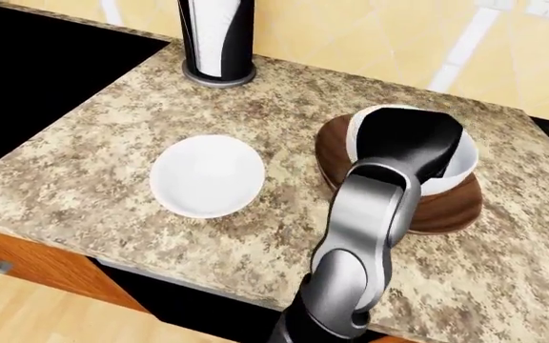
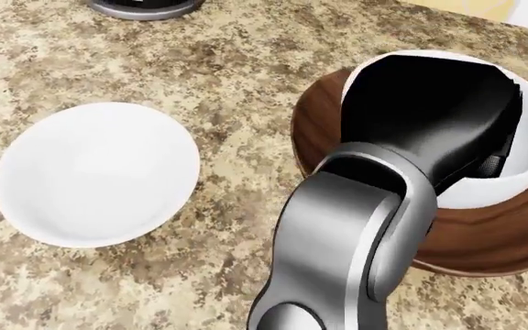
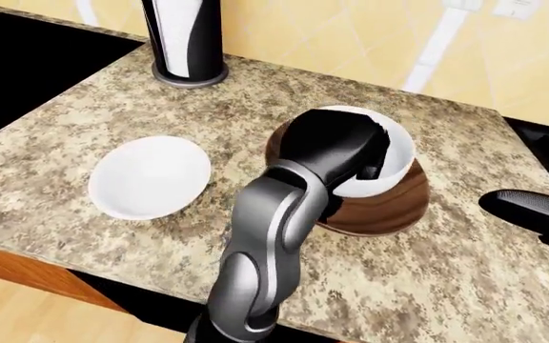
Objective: Stack the bowls from largest to smallest.
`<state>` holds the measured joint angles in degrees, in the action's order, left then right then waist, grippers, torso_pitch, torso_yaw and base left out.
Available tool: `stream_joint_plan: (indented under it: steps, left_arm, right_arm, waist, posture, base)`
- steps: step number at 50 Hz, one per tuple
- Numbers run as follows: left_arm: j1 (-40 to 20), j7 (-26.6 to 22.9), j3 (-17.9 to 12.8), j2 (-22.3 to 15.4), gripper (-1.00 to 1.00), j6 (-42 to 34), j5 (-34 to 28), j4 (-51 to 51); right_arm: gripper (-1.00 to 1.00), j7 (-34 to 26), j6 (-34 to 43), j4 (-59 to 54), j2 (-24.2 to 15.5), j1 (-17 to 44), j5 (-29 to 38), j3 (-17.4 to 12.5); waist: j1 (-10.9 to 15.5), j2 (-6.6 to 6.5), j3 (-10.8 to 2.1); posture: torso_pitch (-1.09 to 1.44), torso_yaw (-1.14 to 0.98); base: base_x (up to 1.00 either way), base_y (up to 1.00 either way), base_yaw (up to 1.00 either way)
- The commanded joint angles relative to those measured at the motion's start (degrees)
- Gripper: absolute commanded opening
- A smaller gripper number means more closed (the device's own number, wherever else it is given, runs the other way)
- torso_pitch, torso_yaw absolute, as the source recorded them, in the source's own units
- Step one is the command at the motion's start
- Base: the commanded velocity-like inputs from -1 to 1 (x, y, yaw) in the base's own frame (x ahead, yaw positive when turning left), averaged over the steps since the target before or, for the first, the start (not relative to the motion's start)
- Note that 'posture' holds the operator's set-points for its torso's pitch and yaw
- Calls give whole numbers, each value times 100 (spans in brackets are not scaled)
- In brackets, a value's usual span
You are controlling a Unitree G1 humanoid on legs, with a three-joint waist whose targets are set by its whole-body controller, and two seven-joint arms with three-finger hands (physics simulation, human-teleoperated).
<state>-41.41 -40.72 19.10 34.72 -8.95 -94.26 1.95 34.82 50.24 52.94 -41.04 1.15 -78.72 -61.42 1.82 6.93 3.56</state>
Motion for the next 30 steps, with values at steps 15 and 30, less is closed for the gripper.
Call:
stream_joint_plan:
  steps: [15, 30]
  left_arm:
    - [-63, 339, 107, 134, -71, 173, -233, -192]
    - [18, 537, 123, 59, -5, 198, -243, -333]
  right_arm:
    - [100, -97, -166, 10, -41, -7, 84, -188]
    - [100, -205, -197, -18, 54, -40, 202, -186]
  waist:
    - [5, 74, -117]
    - [0, 76, -123]
  posture:
    - [0, 0]
    - [0, 0]
  base:
    - [0, 0, 0]
    - [0, 0, 0]
